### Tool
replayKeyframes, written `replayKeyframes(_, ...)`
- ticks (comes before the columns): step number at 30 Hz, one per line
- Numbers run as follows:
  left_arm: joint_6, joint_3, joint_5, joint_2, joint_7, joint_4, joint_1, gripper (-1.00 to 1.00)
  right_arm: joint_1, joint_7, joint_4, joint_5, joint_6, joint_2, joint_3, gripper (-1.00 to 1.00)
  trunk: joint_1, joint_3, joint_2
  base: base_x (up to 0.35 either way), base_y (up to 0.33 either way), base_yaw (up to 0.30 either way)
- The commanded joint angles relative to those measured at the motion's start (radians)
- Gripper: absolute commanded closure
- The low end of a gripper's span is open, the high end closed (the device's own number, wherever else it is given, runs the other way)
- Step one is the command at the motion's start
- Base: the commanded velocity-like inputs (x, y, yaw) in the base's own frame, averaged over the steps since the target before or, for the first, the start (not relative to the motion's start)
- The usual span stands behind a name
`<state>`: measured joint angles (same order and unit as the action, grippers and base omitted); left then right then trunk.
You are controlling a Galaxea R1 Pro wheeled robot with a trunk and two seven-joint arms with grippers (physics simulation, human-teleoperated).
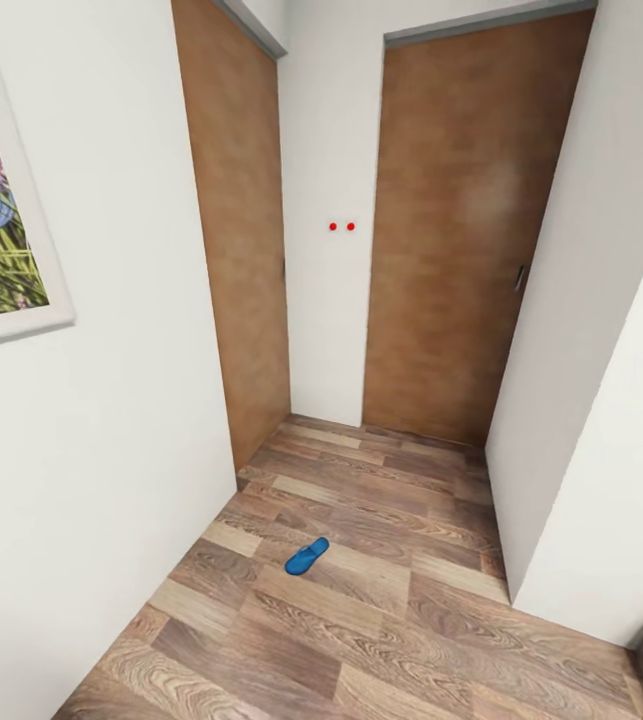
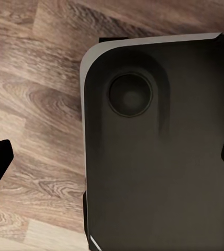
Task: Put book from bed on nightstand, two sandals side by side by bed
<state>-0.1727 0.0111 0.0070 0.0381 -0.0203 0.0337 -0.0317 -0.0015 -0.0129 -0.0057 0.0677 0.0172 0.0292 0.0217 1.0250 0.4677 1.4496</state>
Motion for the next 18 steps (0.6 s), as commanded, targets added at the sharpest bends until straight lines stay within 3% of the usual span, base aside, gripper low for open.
replayKeyframes(1,-0.002,0.001,0.001,0.000,-0.002,0.002,0.000,-1.00,0.000,-0.001,0.000,0.006,0.001,0.000,0.001,-1.00,0.000,0.001,0.000,0.006,0.004,-0.022)
replayKeyframes(12,-0.016,0.000,0.001,0.002,0.002,0.008,0.000,-1.00,0.000,-0.008,0.000,-0.006,-0.003,-0.002,-0.008,-1.00,0.000,0.001,0.000,0.002,0.001,-0.007)
replayKeyframes(18,-0.018,-0.002,0.002,0.010,0.003,0.083,0.000,-1.00,0.000,0.001,-0.032,-0.007,0.006,-0.005,-0.008,-1.00,0.000,0.001,0.000,0.000,0.000,0.000)
